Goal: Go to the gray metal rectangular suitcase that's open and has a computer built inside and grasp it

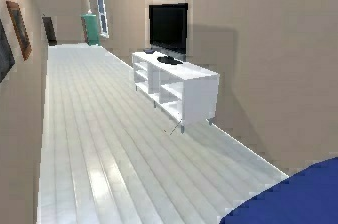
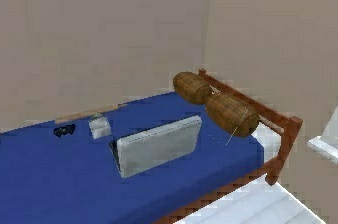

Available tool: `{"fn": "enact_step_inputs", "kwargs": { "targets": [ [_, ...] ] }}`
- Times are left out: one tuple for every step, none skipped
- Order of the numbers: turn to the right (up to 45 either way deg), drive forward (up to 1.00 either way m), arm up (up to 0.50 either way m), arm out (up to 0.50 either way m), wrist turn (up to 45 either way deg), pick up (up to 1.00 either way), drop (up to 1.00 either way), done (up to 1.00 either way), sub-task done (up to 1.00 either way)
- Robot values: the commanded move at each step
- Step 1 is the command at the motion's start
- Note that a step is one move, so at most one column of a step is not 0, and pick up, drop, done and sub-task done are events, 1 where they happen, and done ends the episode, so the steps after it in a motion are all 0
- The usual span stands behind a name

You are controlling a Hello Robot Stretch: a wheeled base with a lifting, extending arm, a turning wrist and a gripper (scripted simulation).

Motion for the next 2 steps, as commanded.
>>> {"fn": "enact_step_inputs", "kwargs": {
  "targets": [
    [0.0, 0.0, 0.0, 0.5, 0.0, 0.0, 0.0, 0.0, 0.0],
    [0.0, 0.0, 0.0, 0.0, 45.0, 0.0, 0.0, 0.0, 0.0]
  ]
}}
